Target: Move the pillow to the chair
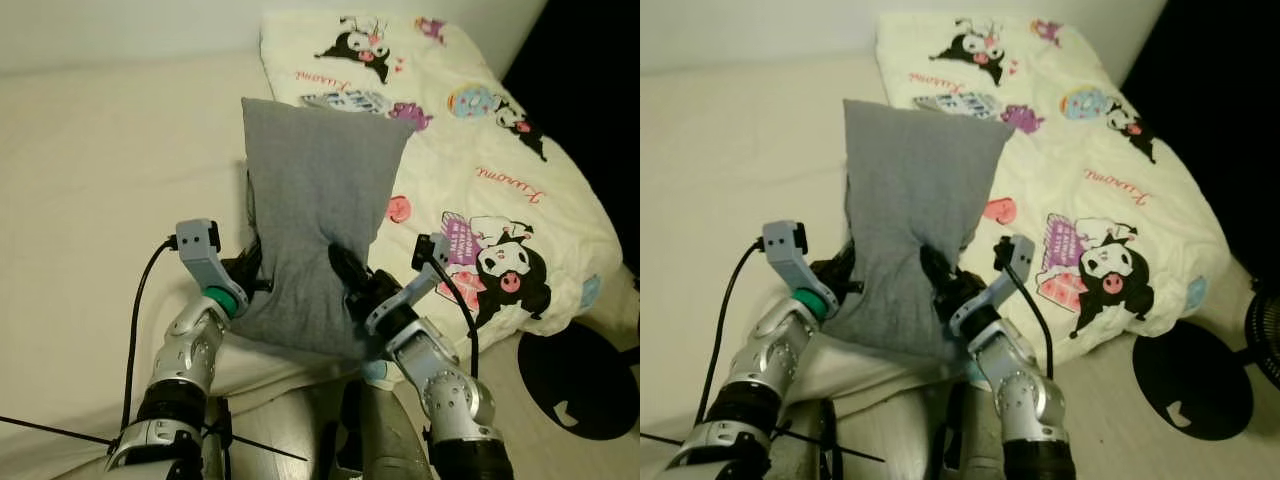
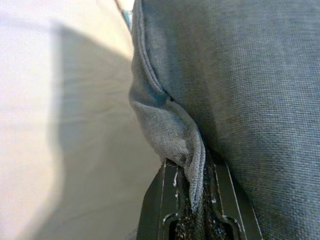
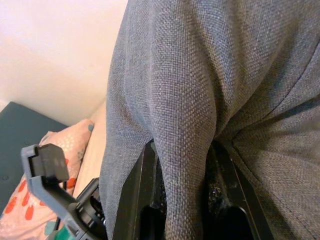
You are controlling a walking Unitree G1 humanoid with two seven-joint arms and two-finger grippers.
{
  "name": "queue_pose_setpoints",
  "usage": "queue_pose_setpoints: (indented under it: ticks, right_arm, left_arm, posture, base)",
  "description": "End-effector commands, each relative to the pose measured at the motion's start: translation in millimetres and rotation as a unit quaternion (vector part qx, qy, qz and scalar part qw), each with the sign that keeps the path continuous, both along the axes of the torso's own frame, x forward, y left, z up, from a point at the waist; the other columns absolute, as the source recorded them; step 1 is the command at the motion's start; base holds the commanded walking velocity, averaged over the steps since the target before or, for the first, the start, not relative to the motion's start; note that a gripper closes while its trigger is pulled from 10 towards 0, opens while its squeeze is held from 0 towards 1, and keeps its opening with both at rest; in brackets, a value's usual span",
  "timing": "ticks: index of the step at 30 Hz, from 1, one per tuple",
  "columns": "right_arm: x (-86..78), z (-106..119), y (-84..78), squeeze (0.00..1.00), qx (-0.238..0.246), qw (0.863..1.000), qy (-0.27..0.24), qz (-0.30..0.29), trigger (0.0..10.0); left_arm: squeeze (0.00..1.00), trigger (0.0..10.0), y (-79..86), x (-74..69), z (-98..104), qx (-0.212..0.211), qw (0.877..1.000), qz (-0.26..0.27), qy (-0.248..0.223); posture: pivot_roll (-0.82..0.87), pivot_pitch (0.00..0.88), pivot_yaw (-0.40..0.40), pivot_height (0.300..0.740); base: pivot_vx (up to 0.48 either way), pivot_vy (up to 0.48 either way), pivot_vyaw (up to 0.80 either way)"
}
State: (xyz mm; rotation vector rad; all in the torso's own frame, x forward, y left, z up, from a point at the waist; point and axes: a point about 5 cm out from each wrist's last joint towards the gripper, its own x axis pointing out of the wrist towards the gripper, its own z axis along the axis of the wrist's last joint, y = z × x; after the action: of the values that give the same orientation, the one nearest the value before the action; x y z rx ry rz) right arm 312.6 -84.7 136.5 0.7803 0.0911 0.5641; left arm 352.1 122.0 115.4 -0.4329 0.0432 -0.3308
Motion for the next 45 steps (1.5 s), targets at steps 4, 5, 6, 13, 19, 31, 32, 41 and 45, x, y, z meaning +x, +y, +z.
queue_pose_setpoints:
  ticks: [4, 5, 6, 13, 19, 31, 32, 41, 45]
  right_arm:
    - [-0.4, 1.3, 26.5, 0.00, -0.022, 0.998, -0.006, 0.056, 0.0]
    - [0.1, 0.3, 26.5, 0.00, -0.030, 0.998, -0.008, 0.051, 0.0]
    - [0.4, -0.1, 26.3, 0.00, -0.037, 0.998, -0.010, 0.046, 0.0]
    - [0.5, 1.2, 24.8, 0.00, -0.080, 0.996, -0.030, 0.013, 0.0]
    - [0.6, -0.8, 24.2, 0.00, -0.108, 0.993, -0.040, 0.000, 10.0]
    - [6.5, -10.7, 22.9, 0.00, -0.167, 0.985, -0.047, -0.024, 10.0]
    - [6.5, -10.7, 22.9, 0.00, -0.167, 0.985, -0.047, -0.024, 10.0]
    - [7.7, -9.3, 24.2, 0.00, -0.160, 0.985, -0.049, -0.029, 10.0]
    - [8.0, -9.5, 24.7, 0.00, -0.159, 0.985, -0.052, -0.030, 10.0]
  left_arm:
    - [0.00, 0.0, -35.3, -4.9, 8.7, 0.014, 0.998, -0.058, -0.014]
    - [0.00, 0.0, -35.5, -4.7, 9.7, 0.017, 0.998, -0.051, -0.016]
    - [0.00, 0.0, -36.0, -4.6, 10.9, 0.020, 0.998, -0.048, -0.018]
    - [0.00, 4.9, -40.4, -9.6, 20.0, 0.025, 0.998, -0.039, -0.049]
    - [0.00, 10.0, -44.8, -14.8, 20.7, 0.018, 0.998, -0.032, -0.050]
    - [0.00, 10.0, -42.1, -16.0, 20.6, 0.077, 0.995, 0.000, -0.066]
    - [0.00, 10.0, -42.1, -16.0, 20.6, 0.077, 0.995, 0.000, -0.066]
    - [0.00, 10.0, -36.8, -15.4, 21.1, 0.087, 0.994, 0.010, -0.067]
    - [0.00, 10.0, -36.4, -15.4, 20.4, 0.088, 0.994, 0.012, -0.067]
  posture:
    - [0.00, 0.004, -0.012, 0.611]
    - [0.00, 0.000, -0.015, 0.611]
    - [-0.01, 0.000, -0.016, 0.611]
    - [-0.04, 0.000, -0.002, 0.611]
    - [-0.04, 0.000, -0.004, 0.611]
    - [-0.03, 0.000, -0.028, 0.611]
    - [-0.03, 0.000, -0.028, 0.611]
    - [-0.02, 0.000, -0.019, 0.635]
    - [-0.02, 0.000, -0.014, 0.639]
  base:
    - [0.000, 0.000, 0.00]
    - [0.000, 0.000, 0.00]
    - [0.000, 0.000, 0.00]
    - [0.000, 0.000, 0.00]
    - [0.000, 0.000, 0.00]
    - [0.000, 0.000, 0.00]
    - [0.000, 0.000, 0.00]
    - [0.000, 0.000, 0.00]
    - [0.000, 0.000, 0.00]
